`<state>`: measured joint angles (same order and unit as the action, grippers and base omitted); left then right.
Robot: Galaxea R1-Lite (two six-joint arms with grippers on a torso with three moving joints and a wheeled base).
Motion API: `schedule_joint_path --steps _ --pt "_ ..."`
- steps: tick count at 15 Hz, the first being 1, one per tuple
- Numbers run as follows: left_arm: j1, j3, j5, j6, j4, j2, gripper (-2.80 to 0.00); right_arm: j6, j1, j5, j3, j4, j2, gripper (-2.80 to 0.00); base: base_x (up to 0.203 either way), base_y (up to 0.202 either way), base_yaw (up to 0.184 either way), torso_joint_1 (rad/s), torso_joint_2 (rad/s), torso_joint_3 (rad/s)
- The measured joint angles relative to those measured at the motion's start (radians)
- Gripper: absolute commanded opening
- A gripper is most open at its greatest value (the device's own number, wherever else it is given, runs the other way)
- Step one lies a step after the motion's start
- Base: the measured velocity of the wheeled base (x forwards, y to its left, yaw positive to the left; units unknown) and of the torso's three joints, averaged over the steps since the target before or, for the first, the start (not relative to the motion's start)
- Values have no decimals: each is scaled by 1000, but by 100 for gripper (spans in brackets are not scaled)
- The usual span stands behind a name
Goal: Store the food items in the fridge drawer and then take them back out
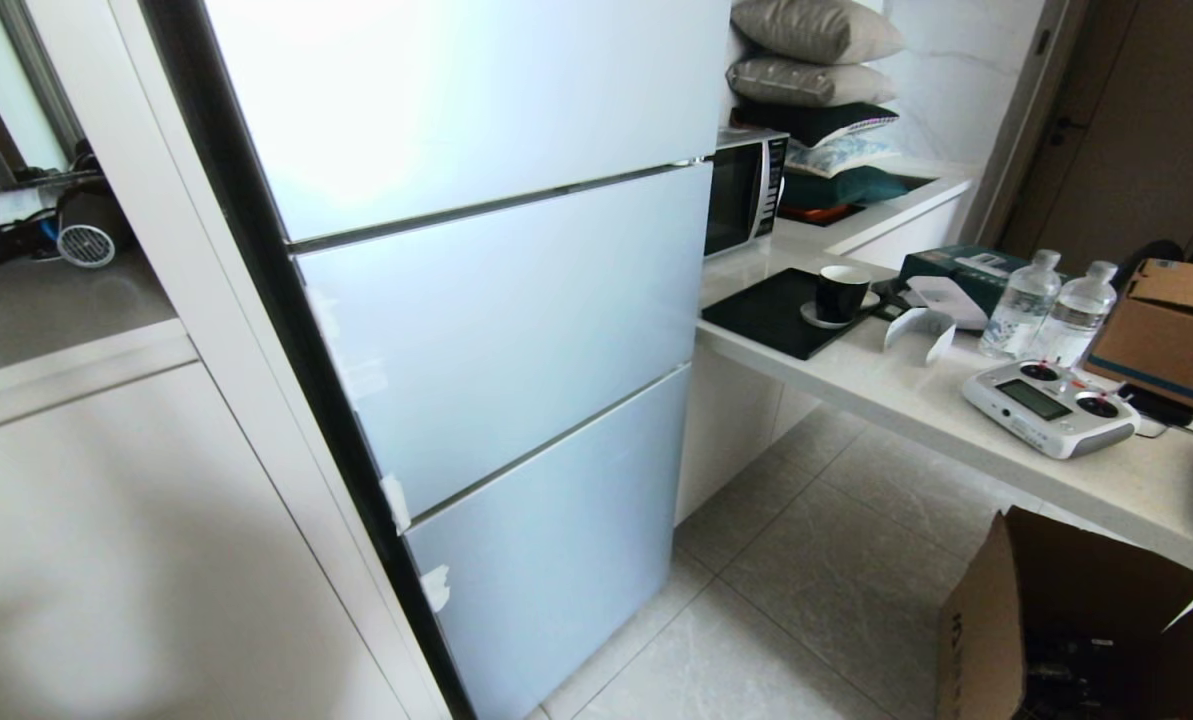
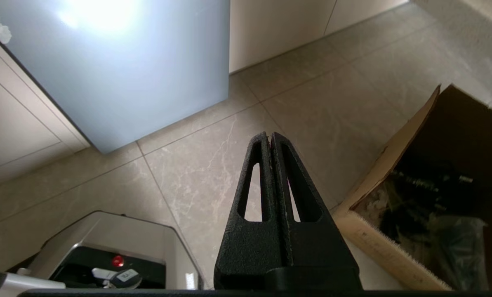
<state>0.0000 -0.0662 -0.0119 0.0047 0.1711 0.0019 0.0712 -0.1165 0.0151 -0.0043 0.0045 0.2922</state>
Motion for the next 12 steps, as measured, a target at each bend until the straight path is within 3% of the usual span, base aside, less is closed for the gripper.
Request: schedule_joint_path --steps 3,5,8,12 --pt "0 0 0 0 0 0 -280 33 -12 13 3 -1 -18 -280 0 0 0 0 0 0" --pt "0 0 0 0 0 0 -280 18 -73 12 3 -2 -22 -280 0 0 0 0 0 0" --pt "0 0 0 0 0 0 -280 -26 -84 8 4 -1 -26 -280 0 0 0 0 0 0" --pt "0 0 0 0 0 0 -280 25 106 16 4 0 -46 -280 0 0 0 0 0 0"
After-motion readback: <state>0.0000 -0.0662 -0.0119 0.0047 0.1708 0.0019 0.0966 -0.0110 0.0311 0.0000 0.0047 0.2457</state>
